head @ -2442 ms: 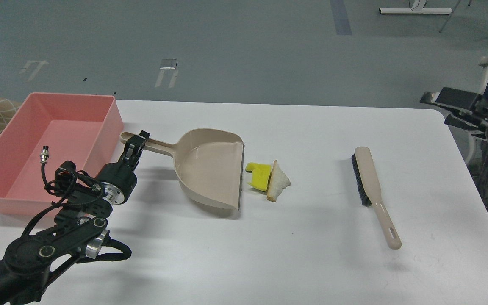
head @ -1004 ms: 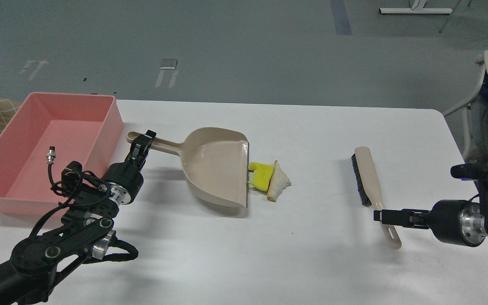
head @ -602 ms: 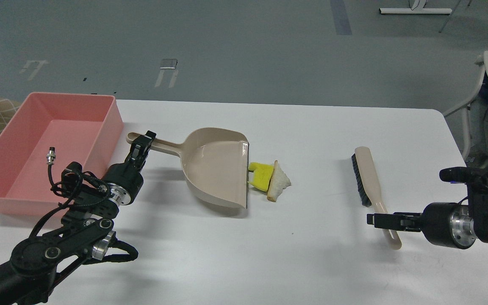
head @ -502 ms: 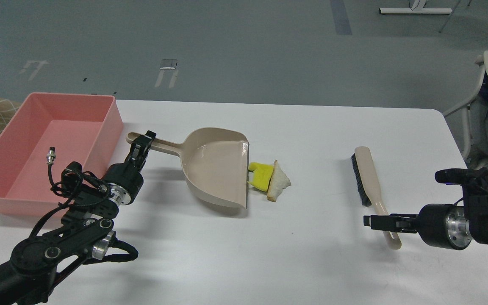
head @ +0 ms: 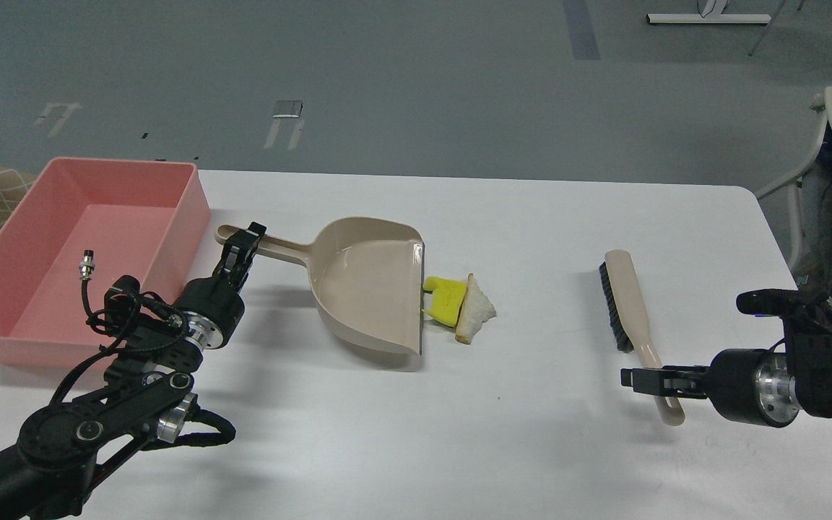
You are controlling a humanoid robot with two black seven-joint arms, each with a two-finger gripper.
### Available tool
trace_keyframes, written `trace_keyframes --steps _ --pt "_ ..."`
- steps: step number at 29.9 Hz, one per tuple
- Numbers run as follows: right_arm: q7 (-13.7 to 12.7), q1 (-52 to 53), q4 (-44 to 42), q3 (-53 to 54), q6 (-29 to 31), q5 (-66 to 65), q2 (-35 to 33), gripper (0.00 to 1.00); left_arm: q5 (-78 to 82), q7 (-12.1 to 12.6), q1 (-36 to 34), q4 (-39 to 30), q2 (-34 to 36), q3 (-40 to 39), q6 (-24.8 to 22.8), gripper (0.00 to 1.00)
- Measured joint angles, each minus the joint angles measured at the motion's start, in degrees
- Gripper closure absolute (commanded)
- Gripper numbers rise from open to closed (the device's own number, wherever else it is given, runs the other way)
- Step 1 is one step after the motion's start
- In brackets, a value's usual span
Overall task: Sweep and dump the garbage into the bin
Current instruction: 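Move the right gripper down to the brush handle and grasp it, then lift the brush with the right gripper toward the dustpan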
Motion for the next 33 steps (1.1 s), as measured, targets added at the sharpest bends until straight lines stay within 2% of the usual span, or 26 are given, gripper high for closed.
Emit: trace_keyframes --steps 5,9,11,15,21,33 --pt "-0.40 -0.02 0.03 0.00 0.00 0.00 0.01 0.51 0.00 -0.07 0.00 -0.02 0.00 0.00 0.00 1.00" --pt "-1.09 -0.02 0.03 0.00 0.00 0.02 -0.04 0.66 0.00 -0.09 0.01 -0.03 0.01 0.00 0.00 1.00" --pt "-1.95 -0.02 0.03 0.00 0.00 0.21 -0.12 0.70 0.00 -0.09 0.02 -0.03 0.00 0.00 0.00 1.00" --pt "-2.63 -0.39 0.10 -0.03 0.00 0.32 -0.14 0.87 0.00 -0.09 0.03 -0.03 0.00 0.00 0.00 1.00" --pt "-4.60 -1.08 0.21 -0.02 0.00 0.34 -0.16 1.00 0.00 -0.09 0.04 -0.03 0.13 0.00 0.00 1.00" --pt "-5.38 0.31 1.57 2.17 -0.08 0.88 -0.32 1.00 0.00 -0.09 0.01 -0.03 0.35 0.00 0.00 1.00"
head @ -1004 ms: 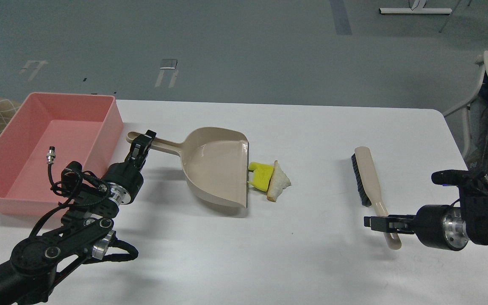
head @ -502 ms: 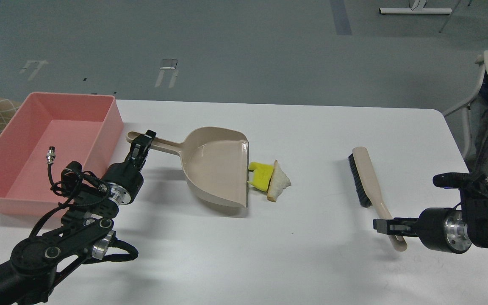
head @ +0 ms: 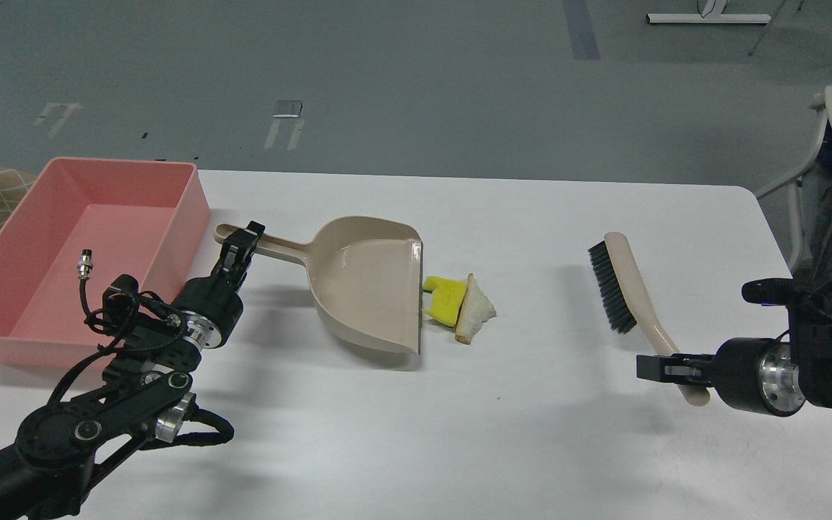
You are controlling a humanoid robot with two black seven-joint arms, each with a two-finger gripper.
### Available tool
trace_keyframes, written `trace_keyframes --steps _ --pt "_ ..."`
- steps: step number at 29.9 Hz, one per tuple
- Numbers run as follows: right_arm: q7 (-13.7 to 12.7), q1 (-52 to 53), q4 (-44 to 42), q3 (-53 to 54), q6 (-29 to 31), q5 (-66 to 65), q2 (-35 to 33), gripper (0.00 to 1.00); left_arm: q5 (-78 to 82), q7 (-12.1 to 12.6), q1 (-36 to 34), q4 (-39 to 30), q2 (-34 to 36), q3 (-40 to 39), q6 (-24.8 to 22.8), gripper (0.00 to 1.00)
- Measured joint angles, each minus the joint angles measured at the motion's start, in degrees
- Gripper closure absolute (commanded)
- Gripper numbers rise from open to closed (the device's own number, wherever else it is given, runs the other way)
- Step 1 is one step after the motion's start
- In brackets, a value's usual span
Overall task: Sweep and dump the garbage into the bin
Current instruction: 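Lift the brush with the right gripper toward the dustpan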
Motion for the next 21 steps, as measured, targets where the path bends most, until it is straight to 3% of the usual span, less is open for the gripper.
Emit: trace_keyframes --steps 9,21 --pt "-1.10 -0.16 0.32 -0.07 2.45 0.08 1.31 1.00 0.17 -0.08 0.35 -0.10 0.30 0.19 -0.09 1.00" --pt "-2.72 3.39 -1.91 -0.92 5.54 1.75 10.33 1.00 4.09 -0.11 1.18 -0.13 0.74 0.26 -0.01 1.00"
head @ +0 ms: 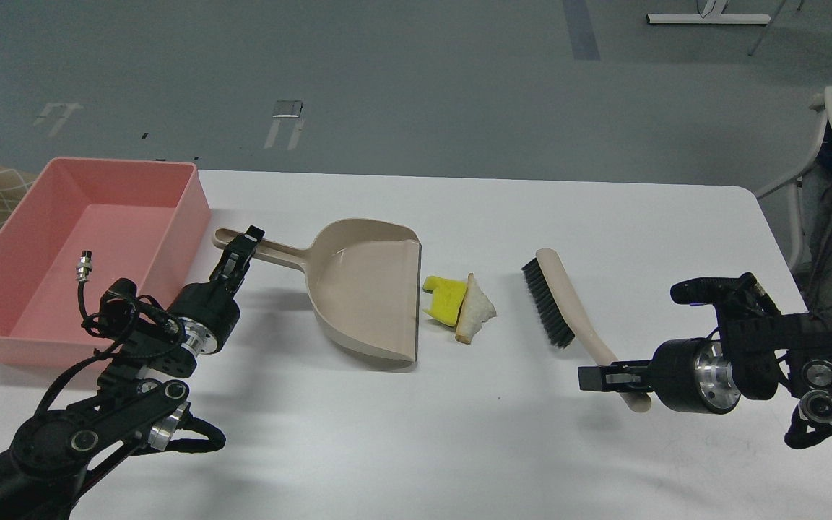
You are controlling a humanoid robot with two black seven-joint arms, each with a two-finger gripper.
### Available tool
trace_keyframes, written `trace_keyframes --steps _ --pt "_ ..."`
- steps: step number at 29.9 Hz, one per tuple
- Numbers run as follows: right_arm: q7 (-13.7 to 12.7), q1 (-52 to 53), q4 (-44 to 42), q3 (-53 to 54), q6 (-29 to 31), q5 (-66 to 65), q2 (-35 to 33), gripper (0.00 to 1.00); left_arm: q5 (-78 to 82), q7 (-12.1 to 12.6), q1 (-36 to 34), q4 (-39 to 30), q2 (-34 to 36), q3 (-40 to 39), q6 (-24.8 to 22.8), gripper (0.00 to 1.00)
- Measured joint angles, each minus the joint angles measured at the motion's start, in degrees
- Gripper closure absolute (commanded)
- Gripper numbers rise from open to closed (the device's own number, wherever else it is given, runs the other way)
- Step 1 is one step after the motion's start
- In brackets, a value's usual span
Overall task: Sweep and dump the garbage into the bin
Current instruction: 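Lift the brush with the right gripper toward the dustpan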
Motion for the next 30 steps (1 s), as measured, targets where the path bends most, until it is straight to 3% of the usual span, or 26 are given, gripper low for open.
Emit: trace_keyframes --steps 22,30 --pt "-0.10 6.98 -14.03 -4.08 0.15 2.29 23.50 1.00 -0.26 0.03 0.03 0.04 -0.21 -0.10 0.01 1.00" --pt "-0.10 9.98 -16.76 -4.23 0.14 4.33 27.64 1.00 -0.38 -0.03 0.23 0.12 -0.56 -0.14 0.02 1.00"
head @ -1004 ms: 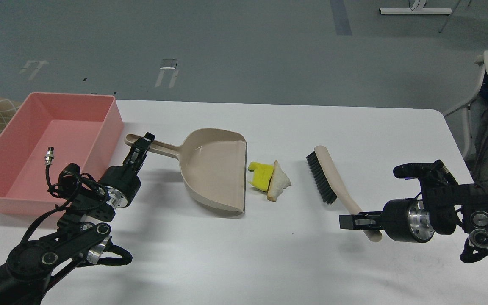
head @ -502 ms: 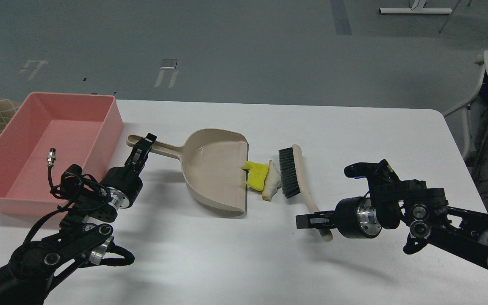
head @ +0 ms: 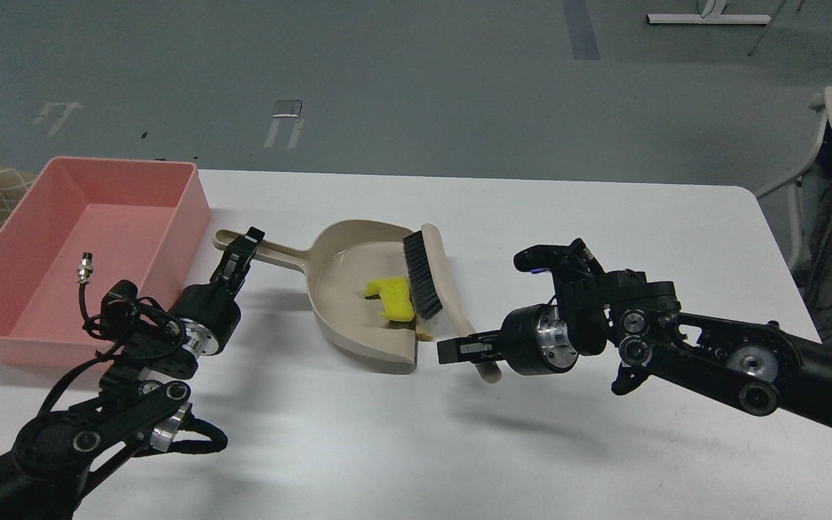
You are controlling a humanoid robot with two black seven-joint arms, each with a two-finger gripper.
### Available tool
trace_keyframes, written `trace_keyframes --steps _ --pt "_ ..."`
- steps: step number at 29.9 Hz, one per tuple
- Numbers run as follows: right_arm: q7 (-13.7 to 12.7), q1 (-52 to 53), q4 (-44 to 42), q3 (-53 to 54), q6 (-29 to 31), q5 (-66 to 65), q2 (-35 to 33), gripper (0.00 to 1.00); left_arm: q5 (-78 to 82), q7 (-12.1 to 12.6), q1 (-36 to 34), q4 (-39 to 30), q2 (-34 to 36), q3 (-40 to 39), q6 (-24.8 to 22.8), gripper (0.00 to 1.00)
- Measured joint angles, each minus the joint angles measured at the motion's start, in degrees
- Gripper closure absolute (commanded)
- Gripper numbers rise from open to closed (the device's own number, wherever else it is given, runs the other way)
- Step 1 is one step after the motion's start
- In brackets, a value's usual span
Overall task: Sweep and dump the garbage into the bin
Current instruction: 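Lift the brush with the right gripper toward the dustpan, then sweep the paper and sponge into the dustpan with the brush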
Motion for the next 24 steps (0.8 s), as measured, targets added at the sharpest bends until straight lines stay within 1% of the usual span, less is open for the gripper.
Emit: trace_keyframes --steps 9,18,24 --pt "0.00 0.19 -0.07 0.00 0.00 0.14 0.77 1.00 -0.33 -0.93 0.34 0.01 -0.24 0.02 0.03 1.00" --pt "0.00 0.66 -0.19 0.13 0.00 0.16 4.61 1.00 -0.37 -0.94 1.22 -0.10 -0.43 -0.25 0.34 1.00" --pt "0.00 2.17 -0.09 0.48 0.00 0.16 5.33 1.00 -0.38 -0.99 2.13 -0.51 -0.19 -0.42 0.51 1.00"
